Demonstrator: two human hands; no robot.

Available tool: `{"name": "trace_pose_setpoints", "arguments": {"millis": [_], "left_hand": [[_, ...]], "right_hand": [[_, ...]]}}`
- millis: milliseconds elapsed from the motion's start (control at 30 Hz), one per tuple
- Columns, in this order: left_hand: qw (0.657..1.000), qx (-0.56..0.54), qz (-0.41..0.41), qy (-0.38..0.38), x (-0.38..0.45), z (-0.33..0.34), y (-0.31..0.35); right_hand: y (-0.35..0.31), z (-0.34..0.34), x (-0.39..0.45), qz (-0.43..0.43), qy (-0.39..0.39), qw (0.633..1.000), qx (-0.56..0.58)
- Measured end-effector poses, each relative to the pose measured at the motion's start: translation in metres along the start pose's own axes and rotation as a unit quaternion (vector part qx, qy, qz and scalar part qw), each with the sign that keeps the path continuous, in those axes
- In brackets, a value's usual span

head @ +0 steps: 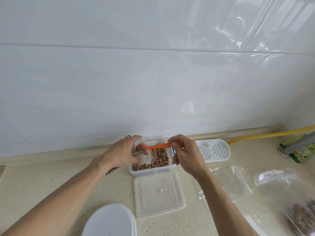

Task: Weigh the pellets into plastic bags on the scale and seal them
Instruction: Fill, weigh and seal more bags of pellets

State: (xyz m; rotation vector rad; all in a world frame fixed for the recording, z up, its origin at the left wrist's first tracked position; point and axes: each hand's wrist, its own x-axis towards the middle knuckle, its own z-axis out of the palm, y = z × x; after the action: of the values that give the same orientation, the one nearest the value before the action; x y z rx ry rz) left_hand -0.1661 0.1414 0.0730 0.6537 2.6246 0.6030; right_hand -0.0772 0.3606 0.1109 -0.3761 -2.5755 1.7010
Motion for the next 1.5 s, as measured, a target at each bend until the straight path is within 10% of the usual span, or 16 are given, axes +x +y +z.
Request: {"name": "trace_pose_setpoints", "arguments": {"millis": [500, 867, 1500], "left_hand": [[0.994, -0.059, -0.053, 0.068, -0.006, -0.001, -0.009], [0.992, -0.071, -0.046, 0.090, -0.031, -0.003, 0.003], [0.982, -0.120, 0.108, 0.093, -0.132, 0.049, 0.101]], "right_hand": [[-0.023, 0.003, -0.007, -0.184, 0.015, 0.971, -0.154], [-0.046, -0.002, -0.039, -0.163, 0.063, 0.974, -0.144], [0.068, -0.005, -0.201, 0.231, 0.347, 0.863, 0.286]]}}
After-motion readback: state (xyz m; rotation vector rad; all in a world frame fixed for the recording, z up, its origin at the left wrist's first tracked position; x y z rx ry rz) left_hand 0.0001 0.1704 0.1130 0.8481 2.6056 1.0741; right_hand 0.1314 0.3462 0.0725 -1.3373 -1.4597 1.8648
